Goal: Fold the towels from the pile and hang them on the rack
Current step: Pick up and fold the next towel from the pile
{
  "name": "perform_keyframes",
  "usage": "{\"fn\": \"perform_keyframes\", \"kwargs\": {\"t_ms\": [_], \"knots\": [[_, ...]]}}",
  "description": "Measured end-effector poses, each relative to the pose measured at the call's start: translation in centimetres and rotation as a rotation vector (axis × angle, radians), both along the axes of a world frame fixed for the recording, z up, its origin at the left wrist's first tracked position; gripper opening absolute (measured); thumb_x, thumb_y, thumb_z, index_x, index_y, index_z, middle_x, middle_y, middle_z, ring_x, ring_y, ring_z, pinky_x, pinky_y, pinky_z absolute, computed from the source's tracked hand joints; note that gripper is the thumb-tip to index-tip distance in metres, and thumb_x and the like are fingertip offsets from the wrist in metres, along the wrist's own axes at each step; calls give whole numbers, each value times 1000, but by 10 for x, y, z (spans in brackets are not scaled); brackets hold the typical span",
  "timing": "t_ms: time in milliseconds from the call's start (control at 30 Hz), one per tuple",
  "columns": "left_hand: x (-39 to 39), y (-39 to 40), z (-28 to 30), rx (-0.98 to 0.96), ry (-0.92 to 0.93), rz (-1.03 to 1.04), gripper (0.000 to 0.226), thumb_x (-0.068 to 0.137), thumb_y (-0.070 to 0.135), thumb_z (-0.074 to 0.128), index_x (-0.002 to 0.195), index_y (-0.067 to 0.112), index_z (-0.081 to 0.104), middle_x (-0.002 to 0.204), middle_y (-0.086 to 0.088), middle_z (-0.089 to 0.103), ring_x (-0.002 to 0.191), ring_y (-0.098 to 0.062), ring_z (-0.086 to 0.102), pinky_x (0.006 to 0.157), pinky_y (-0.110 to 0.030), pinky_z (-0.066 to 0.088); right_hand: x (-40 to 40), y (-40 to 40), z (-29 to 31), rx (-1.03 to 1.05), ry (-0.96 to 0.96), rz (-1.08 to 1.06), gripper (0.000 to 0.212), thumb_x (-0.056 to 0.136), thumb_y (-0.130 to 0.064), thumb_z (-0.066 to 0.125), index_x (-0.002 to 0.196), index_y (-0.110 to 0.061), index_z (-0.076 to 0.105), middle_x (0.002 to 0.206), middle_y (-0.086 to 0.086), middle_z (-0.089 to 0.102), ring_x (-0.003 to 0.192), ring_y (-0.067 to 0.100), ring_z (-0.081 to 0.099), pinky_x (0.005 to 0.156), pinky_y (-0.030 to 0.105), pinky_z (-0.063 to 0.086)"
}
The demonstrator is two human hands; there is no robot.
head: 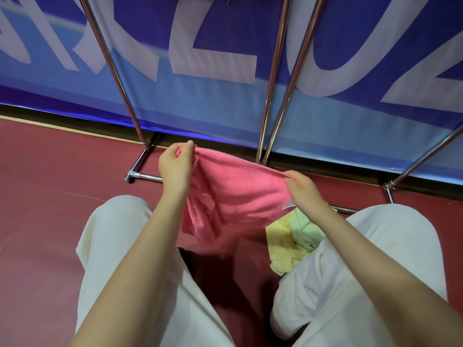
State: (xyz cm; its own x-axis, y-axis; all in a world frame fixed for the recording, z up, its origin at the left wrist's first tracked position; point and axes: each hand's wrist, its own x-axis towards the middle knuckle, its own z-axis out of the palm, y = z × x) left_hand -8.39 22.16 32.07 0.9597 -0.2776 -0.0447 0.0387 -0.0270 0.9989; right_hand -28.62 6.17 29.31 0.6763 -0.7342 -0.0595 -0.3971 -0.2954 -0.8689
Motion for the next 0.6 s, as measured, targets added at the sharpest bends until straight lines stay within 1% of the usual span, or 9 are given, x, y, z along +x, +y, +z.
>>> {"fn": "perform_keyframes", "kwargs": {"t_ms": [67, 133, 167, 233, 300, 367, 433, 533, 600], "knots": [[1, -3, -6, -6, 84, -8, 25, 95, 28, 56, 72, 19, 60, 60, 8, 54, 56, -6, 53, 59, -23, 46, -2, -1, 1, 142, -80, -113, 27, 94, 0, 40, 100, -14, 63, 97, -1, 61, 92, 12, 54, 77, 21, 41], [1, -5, -5, -57, 264, 12, 26, 96, 27, 50, 72, 18, 55, 60, 6, 56, 46, -7, 53, 48, -20, 39, -3, -2, 3, 262, -190, -226, 32, 92, 2, 40, 104, -15, 64, 100, 2, 62, 88, 10, 55, 73, 18, 42], [1, -6, -3, -82, 348, 22, 24, 94, 23, 47, 72, 18, 53, 55, 5, 56, 40, -8, 49, 44, -18, 34, -4, -3, 4, 323, -235, -257, 36, 91, 3, 39, 108, -16, 64, 98, 4, 63, 82, 10, 56, 68, 19, 43], [-2, -9, 0, -128, 440, 36, 20, 88, 14, 42, 73, 14, 56, 46, 4, 56, 35, -9, 45, 43, -16, 32, -4, -1, 7, 467, -290, -274, 38, 91, 4, 37, 109, -17, 63, 78, 7, 56, 55, 9, 50, 49, 18, 39], [-7, -12, -1, -164, 449, 38, 22, 85, 2, 41, 71, 10, 57, 44, 2, 54, 38, -11, 44, 41, -15, 33, -2, 4, 11, 576, -323, -258, 35, 92, 6, 35, 99, -13, 64, 69, 9, 46, 40, 9, 38, 37, 17, 32], [-10, -14, -8, -163, 387, 7, 26, 84, -4, 43, 67, 10, 56, 53, 0, 52, 50, -12, 43, 43, -16, 34, 2, 10, 17, 617, -358, -233, 31, 92, 7, 35, 88, -8, 62, 71, 13, 48, 39, 13, 41, 38, 17, 37], [-15, -14, -12, -107, 311, -75, 21, 85, 3, 51, 67, 12, 58, 62, -3, 50, 56, -13, 42, 52, -24, 34, 5, 14, 23, 631, -391, -214, 26, 93, 6, 38, 85, -5, 60, 71, 15, 53, 40, 17, 52, 43, 22, 47], [-24, -18, -13, -20, 227, -152, 14, 91, 17, 59, 80, 9, 63, 72, -7, 54, 64, -15, 46, 58, -28, 34, 9, 17, 30, 688, -450, -137, 20, 93, 7, 41, 88, -3, 58, 70, 15, 65, 61, 23, 69, 58, 25, 57], [-32, -23, -12, 15, 158, -181, 18, 93, 22, 60, 84, 7, 64, 73, -6, 52, 66, -14, 45, 58, -28, 35, 12, 18, 32, 708, -466, -48, 22, 92, 10, 41, 90, -2, 60, 82, 14, 71, 79, 23, 72, 68, 26, 58]]}}
